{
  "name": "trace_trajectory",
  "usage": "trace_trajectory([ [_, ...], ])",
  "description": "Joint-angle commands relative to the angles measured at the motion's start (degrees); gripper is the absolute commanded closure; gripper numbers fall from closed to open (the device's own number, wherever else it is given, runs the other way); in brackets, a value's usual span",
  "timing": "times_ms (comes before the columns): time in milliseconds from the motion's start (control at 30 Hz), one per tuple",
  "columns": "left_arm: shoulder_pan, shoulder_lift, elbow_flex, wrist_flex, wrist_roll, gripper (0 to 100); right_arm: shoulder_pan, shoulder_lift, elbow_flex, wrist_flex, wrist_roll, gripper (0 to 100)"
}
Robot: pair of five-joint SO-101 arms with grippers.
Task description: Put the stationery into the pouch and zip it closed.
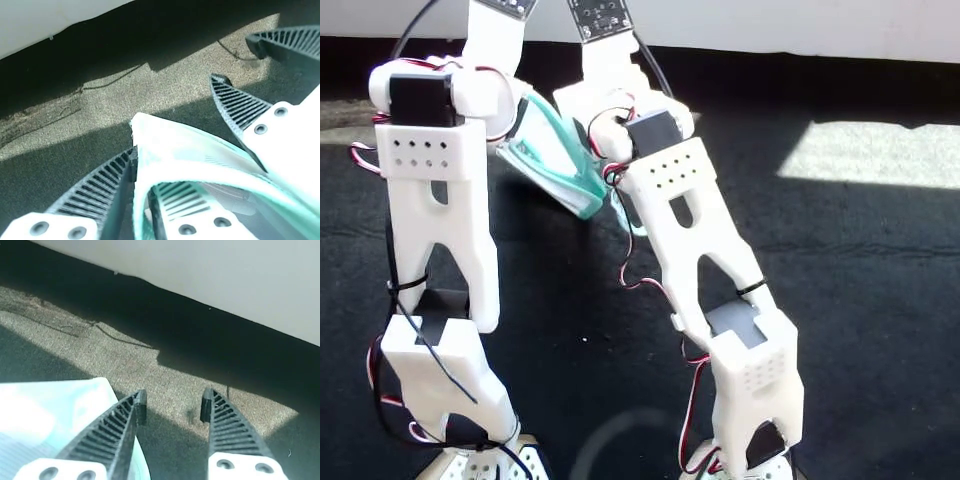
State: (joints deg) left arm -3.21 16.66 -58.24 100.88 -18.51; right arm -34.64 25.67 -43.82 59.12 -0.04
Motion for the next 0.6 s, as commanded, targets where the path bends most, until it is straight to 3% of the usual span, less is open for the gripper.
trace_trajectory([
  [0,-0.7,-2.6,-3.8,0.0,-0.5,99,-0.7,-4.6,-3.7,4.7,-0.3,81.7],
  [567,-3.0,-2.0,-4.1,-1.9,-0.4,99,-4.7,-13.8,-11.7,36.3,-0.4,81.7],
])
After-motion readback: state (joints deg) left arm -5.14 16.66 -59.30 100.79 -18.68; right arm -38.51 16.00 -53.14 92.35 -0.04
